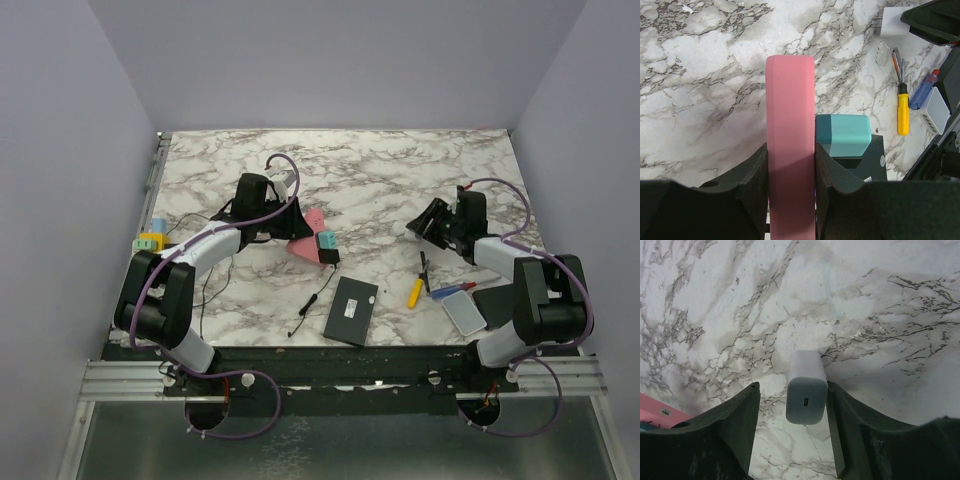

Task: Pull the plug off the socket
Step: Place the plug at the center of the board.

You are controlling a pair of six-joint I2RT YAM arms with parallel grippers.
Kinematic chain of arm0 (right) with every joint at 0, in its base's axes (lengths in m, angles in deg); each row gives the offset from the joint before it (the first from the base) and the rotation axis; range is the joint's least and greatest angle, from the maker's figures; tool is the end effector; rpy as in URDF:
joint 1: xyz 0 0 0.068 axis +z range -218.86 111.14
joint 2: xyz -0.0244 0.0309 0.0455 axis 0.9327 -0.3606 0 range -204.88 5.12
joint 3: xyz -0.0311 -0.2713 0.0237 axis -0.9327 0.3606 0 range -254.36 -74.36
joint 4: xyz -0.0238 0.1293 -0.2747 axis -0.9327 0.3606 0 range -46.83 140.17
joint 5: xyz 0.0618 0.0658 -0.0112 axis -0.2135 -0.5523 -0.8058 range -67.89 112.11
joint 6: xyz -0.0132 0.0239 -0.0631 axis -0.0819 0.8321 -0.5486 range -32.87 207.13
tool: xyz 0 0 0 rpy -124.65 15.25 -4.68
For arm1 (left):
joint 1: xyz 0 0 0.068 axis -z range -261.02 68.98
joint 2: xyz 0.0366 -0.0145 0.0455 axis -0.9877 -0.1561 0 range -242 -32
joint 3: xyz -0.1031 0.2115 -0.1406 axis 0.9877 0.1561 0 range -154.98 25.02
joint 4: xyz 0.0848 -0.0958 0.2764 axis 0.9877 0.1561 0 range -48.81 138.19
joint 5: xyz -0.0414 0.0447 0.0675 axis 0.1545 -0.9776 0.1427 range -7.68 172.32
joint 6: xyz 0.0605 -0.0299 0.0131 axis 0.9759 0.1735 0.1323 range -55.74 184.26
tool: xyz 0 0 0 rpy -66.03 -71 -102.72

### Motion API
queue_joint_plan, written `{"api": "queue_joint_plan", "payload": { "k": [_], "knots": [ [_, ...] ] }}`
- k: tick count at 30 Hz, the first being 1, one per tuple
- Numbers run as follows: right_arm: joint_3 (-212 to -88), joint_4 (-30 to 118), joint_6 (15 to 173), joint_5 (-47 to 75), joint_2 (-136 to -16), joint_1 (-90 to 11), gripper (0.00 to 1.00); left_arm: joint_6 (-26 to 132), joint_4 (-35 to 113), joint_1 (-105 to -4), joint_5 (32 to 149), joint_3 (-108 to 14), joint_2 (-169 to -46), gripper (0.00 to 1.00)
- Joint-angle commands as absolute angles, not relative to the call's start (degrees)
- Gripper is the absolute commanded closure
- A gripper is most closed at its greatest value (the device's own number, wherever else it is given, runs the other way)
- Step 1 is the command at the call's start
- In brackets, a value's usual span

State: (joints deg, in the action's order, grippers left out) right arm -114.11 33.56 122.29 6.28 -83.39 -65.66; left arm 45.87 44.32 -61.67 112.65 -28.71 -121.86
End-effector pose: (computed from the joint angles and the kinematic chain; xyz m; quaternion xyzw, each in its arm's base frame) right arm 0.3473 0.0346 0.1193 0.1894 0.8762 0.2572 0.3608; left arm 0.3529 -0.1537 0.1787 0.1194 0.8711 -0.3574 0.3148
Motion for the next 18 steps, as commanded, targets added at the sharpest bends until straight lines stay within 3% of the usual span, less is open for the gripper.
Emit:
{"api": "queue_joint_plan", "payload": {
  "k": [1, 3, 10, 18],
  "knots": [
    [-114.5, 33.1, 122.0, 7.6, -83.1, -66.2, 0.40, 48.2, 46.5, -62.1, 109.1, -29.0, -121.2, 1.00],
    [-114.5, 33.7, 121.6, 8.4, -82.6, -66.1, 0.39, 48.1, 46.5, -62.1, 109.0, -29.0, -121.2, 1.00],
    [-114.1, 36.5, 119.3, 12.1, -79.4, -66.3, 0.21, 48.2, 46.6, -62.1, 109.0, -29.1, -121.0, 1.00],
    [-113.0, 37.2, 115.0, 12.1, -73.9, -66.3, 0.18, 48.1, 46.6, -62.1, 109.5, -29.3, -121.2, 1.00]
  ]
}}
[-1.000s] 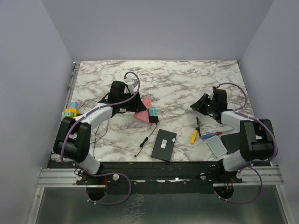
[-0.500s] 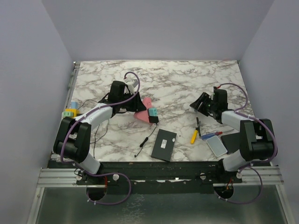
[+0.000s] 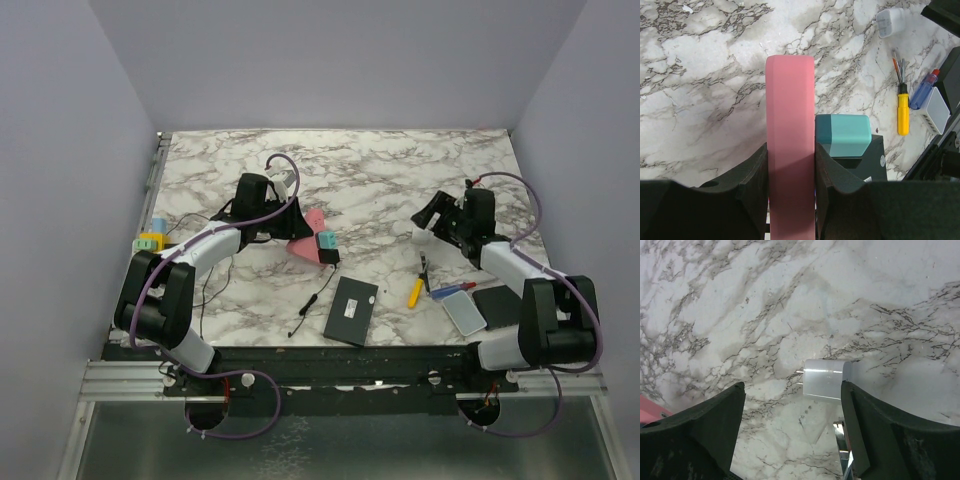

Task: Pull the plug off the socket
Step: Place the plug at the center of the board.

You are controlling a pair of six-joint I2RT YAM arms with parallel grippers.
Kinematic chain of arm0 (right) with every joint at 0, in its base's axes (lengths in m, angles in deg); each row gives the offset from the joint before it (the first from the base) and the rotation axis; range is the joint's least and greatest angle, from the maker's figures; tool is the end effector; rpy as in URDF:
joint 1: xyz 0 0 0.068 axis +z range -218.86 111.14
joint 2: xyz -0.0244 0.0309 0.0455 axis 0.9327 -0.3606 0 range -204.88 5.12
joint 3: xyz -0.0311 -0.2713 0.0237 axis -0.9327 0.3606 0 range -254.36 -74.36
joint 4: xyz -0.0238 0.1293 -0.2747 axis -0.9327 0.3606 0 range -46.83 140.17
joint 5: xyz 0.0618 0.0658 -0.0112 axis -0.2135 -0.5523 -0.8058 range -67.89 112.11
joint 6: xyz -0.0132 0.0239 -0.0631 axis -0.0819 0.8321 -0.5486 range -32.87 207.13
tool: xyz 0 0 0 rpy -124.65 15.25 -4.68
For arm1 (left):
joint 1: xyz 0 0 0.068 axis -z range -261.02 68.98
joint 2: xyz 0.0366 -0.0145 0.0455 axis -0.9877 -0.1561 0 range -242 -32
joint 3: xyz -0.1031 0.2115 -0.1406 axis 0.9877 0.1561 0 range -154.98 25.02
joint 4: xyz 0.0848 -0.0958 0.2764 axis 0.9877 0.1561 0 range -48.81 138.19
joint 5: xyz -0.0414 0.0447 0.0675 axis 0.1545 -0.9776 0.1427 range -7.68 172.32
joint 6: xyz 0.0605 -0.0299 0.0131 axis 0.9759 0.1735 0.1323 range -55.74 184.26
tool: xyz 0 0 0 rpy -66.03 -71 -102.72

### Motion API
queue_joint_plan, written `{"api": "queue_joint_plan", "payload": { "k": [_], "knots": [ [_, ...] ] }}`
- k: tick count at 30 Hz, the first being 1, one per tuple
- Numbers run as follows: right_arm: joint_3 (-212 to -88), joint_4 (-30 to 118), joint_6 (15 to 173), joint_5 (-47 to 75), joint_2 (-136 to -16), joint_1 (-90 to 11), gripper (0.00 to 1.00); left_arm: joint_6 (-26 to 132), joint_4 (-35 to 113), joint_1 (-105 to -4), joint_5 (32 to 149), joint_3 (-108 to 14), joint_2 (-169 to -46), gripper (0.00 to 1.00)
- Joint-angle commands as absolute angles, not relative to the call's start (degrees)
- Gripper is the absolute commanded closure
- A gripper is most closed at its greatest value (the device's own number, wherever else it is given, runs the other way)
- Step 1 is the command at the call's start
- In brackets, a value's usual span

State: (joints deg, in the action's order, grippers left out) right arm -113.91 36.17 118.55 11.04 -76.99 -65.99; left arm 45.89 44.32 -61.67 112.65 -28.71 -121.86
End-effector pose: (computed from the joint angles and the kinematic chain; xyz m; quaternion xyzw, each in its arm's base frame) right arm 0.3419 0.0278 0.1492 0.1755 0.8687 0.2162 0.4098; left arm 0.3529 -0.1537 0.1787 0.1195 0.8711 -0.3573 0.3149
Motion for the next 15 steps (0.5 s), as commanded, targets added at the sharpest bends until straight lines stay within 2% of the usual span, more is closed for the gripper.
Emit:
{"api": "queue_joint_plan", "payload": {
  "k": [1, 11, 15],
  "knots": [
    [-112.9, 37.2, 114.1, 11.3, -73.2, -66.3, 0.18, 48.1, 46.6, -62.1, 109.6, -29.3, -121.2, 1.00],
    [-110.8, 29.9, 108.5, -11.5, -63.7, -65.3, 0.20, 49.2, 46.6, -62.1, 112.8, -30.0, -121.2, 1.00],
    [-111.9, 31.3, 105.6, -12.1, -61.9, -60.2, 0.20, 49.7, 46.6, -62.1, 115.2, -30.3, -121.5, 1.00]
  ]
}}
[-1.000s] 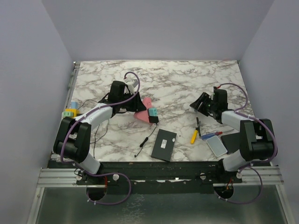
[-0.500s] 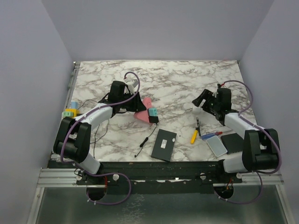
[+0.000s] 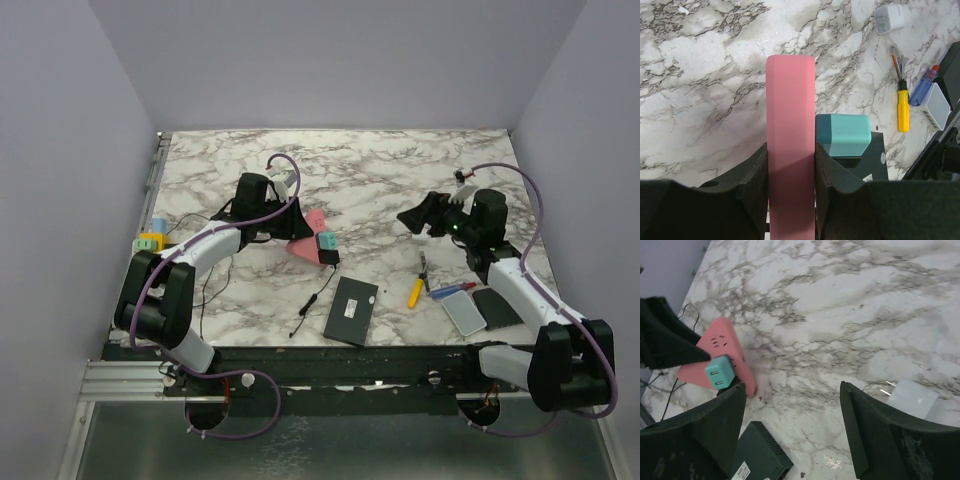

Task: Pull the plug off the socket
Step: Place the plug at the center of the board, then remove the plug from the socket.

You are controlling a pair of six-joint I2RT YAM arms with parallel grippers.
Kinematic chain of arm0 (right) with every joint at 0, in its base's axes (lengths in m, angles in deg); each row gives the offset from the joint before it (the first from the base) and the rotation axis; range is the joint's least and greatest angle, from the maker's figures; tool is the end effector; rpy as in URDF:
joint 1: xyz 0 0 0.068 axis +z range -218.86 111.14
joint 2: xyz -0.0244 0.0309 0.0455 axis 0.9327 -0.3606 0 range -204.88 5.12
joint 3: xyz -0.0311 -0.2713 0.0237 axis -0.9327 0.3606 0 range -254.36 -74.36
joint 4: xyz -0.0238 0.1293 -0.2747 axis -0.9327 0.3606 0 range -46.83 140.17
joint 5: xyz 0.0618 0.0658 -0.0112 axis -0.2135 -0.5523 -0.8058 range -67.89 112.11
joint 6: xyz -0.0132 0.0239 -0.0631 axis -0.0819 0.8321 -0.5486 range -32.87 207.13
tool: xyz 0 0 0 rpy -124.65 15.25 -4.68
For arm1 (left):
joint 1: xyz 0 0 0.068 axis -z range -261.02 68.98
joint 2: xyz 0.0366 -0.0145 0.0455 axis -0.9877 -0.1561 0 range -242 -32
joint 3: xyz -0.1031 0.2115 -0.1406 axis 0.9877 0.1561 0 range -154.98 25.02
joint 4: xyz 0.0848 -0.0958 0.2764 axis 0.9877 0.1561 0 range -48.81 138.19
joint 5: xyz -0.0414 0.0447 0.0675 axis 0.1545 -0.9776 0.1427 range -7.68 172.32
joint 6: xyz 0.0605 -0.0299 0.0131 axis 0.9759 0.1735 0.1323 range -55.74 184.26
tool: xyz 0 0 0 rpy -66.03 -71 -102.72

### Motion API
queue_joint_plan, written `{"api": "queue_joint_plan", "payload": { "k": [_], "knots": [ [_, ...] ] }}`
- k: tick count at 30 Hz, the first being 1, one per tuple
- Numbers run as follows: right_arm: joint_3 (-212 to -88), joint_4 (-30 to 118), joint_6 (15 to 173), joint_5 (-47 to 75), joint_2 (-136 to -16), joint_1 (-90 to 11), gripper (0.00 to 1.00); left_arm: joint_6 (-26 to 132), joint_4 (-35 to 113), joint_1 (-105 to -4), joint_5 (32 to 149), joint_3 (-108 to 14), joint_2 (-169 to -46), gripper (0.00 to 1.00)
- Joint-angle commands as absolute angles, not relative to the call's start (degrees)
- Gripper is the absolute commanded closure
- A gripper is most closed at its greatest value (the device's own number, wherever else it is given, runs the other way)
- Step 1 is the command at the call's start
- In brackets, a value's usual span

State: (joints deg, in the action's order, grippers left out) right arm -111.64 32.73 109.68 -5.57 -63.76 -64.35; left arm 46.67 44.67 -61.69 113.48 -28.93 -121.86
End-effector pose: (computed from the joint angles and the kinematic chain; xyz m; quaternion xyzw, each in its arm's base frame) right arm 0.3153 0.0508 0.2154 -0.0080 0.8122 0.3203 0.4874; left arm 0.3527 -0.1542 0.1798 0.1280 0.8690 -0.3607 0.3136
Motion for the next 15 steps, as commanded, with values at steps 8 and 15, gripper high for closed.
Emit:
{"api": "queue_joint_plan", "payload": {
  "k": [8, 15],
  "knots": [
    [-114.2, 33.3, 106.2, -0.5, -64.9, -46.6, 0.21, 50.3, 46.6, -62.1, 115.7, -30.4, -121.4, 1.00],
    [-112.2, 24.7, 111.6, 5.6, -68.8, -38.6, 0.26, 50.0, 46.6, -62.1, 115.8, -30.3, -121.6, 1.00]
  ]
}}
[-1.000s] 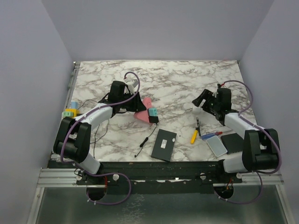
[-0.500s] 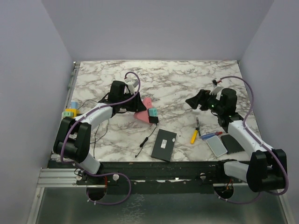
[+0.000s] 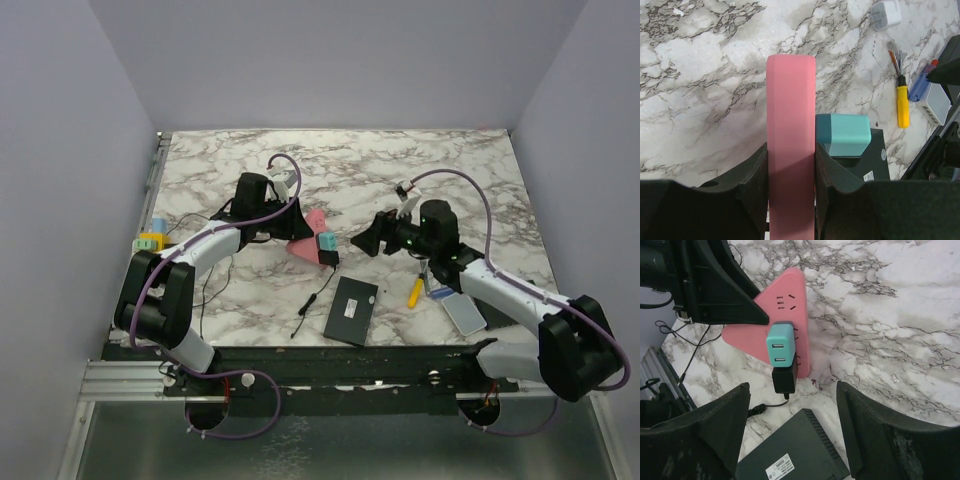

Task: Pull the plug off the socket
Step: Remove the plug from the socket.

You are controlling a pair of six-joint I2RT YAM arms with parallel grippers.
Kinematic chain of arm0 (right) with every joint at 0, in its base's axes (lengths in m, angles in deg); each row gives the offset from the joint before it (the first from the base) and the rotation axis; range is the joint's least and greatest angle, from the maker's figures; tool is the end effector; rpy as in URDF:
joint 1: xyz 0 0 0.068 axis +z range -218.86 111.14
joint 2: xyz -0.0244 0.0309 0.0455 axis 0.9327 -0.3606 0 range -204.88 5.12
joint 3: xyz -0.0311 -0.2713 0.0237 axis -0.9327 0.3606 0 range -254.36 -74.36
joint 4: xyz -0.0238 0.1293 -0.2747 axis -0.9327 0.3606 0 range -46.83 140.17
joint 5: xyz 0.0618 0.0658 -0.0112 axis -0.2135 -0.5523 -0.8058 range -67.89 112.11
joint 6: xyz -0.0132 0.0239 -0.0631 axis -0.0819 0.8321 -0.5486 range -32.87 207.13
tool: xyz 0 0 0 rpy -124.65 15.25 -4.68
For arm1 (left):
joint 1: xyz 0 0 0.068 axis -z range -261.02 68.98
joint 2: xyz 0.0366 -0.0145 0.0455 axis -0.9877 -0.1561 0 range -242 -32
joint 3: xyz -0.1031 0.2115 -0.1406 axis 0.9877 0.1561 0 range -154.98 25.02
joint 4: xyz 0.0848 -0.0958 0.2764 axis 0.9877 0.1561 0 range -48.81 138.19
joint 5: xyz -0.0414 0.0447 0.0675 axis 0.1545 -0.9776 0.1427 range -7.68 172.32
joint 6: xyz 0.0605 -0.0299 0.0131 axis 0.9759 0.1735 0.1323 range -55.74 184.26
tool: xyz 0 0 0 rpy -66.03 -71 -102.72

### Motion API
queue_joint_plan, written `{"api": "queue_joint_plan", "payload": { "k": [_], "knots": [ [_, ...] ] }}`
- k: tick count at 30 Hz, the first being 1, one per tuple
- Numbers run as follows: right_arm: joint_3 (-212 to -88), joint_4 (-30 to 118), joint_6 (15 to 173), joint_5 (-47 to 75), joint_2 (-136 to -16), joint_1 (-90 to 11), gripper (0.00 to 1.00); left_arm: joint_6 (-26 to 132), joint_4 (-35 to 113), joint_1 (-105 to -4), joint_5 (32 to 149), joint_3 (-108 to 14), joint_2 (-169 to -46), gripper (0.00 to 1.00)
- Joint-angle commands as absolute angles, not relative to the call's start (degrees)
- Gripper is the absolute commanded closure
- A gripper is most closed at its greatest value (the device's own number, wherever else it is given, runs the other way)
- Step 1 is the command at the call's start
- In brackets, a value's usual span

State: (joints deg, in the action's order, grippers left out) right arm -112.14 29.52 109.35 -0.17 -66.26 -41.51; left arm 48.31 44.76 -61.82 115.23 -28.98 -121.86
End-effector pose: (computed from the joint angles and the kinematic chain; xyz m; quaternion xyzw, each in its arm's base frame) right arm 0.2821 0.1696 0.2114 -0.1467 0.7977 0.3797 0.4449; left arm 0.3520 -0.1546 0.1805 0.1455 0.8634 -0.3678 0.3131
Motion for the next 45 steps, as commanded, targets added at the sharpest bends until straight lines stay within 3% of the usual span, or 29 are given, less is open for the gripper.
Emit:
{"api": "queue_joint_plan", "payload": {
  "k": [1, 16, 35, 45],
  "knots": [
    [-112.9, 24.9, 111.4, 6.4, -70.0, -37.3, 0.26, 49.9, 46.6, -62.0, 115.8, -30.3, -121.8, 1.00],
    [-123.3, 26.8, 108.8, 15.8, -86.0, -27.3, 0.36, 49.8, 46.5, -61.0, 114.9, -30.4, -121.5, 1.00],
    [-127.3, 29.1, 109.3, 16.4, -90.3, -27.4, 0.61, 49.8, 46.5, -61.1, 114.7, -30.4, -122.1, 1.00],
    [-126.5, 29.0, 109.7, 15.9, -90.6, -27.2, 0.62, 49.7, 46.5, -61.1, 114.5, -30.4, -121.9, 1.00]
  ]
}}
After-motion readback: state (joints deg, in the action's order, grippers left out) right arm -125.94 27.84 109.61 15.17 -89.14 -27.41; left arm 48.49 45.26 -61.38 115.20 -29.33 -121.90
